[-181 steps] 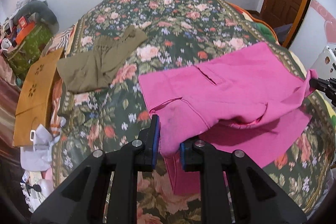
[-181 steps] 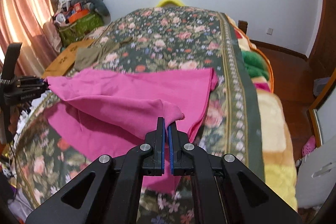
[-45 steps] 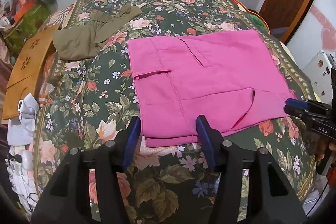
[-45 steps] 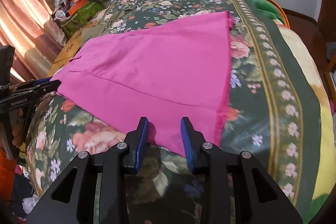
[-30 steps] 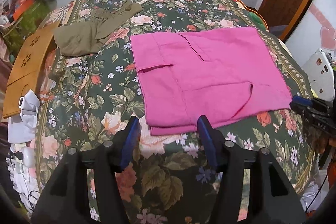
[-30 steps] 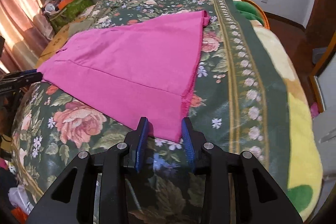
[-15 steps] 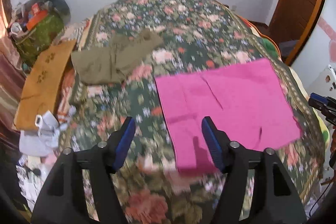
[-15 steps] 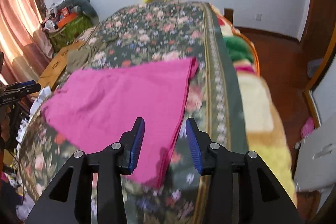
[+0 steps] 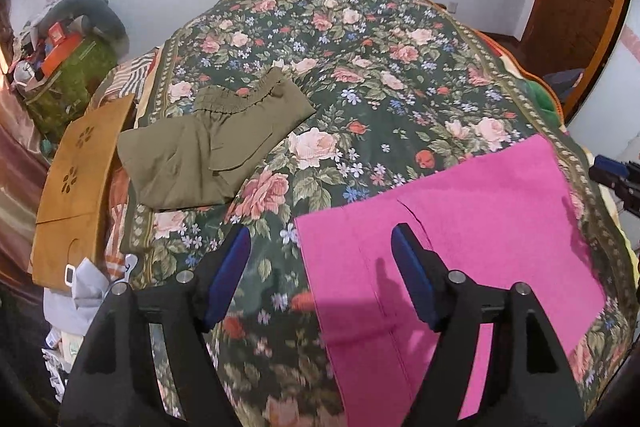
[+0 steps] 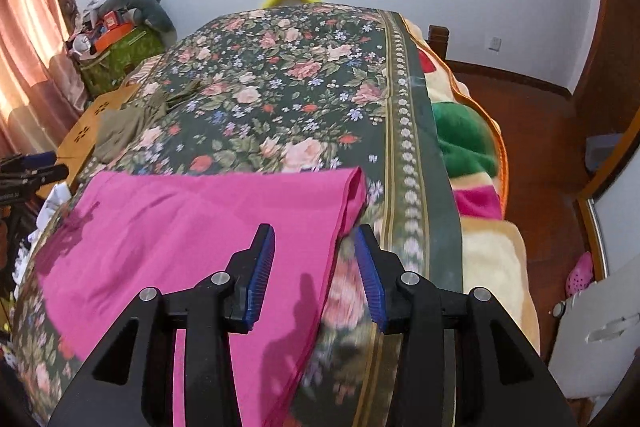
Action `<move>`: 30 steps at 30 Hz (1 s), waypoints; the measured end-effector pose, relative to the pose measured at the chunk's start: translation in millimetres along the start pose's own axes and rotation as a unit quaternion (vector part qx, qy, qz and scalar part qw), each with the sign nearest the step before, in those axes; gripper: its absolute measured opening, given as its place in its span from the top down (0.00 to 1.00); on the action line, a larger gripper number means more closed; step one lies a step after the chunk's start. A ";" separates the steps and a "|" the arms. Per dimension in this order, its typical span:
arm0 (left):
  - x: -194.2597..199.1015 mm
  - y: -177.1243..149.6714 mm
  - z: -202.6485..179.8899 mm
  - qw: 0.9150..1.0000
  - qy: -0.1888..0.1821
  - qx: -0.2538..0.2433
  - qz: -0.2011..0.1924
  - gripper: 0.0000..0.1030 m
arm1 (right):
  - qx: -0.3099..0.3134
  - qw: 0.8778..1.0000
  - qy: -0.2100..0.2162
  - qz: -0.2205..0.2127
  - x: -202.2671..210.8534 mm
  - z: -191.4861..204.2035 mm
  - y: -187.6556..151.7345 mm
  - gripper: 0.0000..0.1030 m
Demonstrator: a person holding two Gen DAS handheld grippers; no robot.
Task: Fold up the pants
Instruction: 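Grasp the folded trouser edge with both grippers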
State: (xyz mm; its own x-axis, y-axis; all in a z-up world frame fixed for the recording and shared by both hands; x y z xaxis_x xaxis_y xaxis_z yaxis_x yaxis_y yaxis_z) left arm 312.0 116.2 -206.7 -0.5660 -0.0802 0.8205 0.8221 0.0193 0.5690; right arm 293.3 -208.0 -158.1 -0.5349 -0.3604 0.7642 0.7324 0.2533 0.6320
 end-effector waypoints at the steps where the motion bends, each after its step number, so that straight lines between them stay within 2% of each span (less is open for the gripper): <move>1: -4.9 1.3 0.6 1.000 0.001 0.000 0.003 0.30 | -0.001 1.000 0.000 0.002 -4.5 -1.7 3.4 0.63; 9: -46.1 8.7 10.5 0.999 0.003 0.009 0.032 0.30 | -0.007 1.000 0.006 0.027 -52.0 -10.7 22.8 0.63; 12: -57.7 5.1 12.7 0.999 0.004 0.010 0.040 0.30 | -0.003 1.000 0.002 0.029 -66.3 -12.7 24.5 0.63; 17: -78.8 -8.5 11.7 0.997 -0.013 0.015 0.072 0.30 | 0.000 0.999 0.019 0.049 -85.9 -14.3 21.6 0.64; 21: -81.8 -13.2 11.2 0.997 -0.020 0.022 0.069 0.29 | 0.008 0.999 0.024 0.048 -91.1 -13.0 20.2 0.71; 24: -82.8 -14.2 13.5 0.996 -0.030 0.032 0.072 0.30 | 0.013 0.998 0.026 0.048 -92.6 -11.5 21.4 0.81; 25: -83.0 -14.5 14.0 0.996 -0.034 0.034 0.074 0.32 | 0.018 0.998 0.026 0.050 -93.1 -10.6 21.2 0.87; 26: -83.3 -14.9 14.1 0.996 -0.041 0.037 0.076 0.34 | 0.021 0.998 0.026 0.053 -94.4 -9.4 21.0 0.88; 30: -81.5 -15.0 9.4 0.995 -0.062 0.035 0.075 0.53 | 0.033 0.998 0.006 0.046 -96.3 -7.7 22.0 0.95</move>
State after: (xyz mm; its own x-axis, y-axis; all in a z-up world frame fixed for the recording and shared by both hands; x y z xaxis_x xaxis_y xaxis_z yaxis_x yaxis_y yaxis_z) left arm 345.2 131.8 -281.5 -0.4436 0.0529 0.8946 0.8942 0.0924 0.4380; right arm 364.2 -174.6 -218.8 -0.4618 -0.3435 0.8178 0.7486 0.3436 0.5670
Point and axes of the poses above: each gripper's, at about its wrist camera, not at the fingertips, and x roughly against the way its jaws point, z to its left, y to its top, the point moved 2 cm from there along -x, roughly the way its jaws point, and after that the axes turned 2 degrees about -z, right-handed, at the moved point
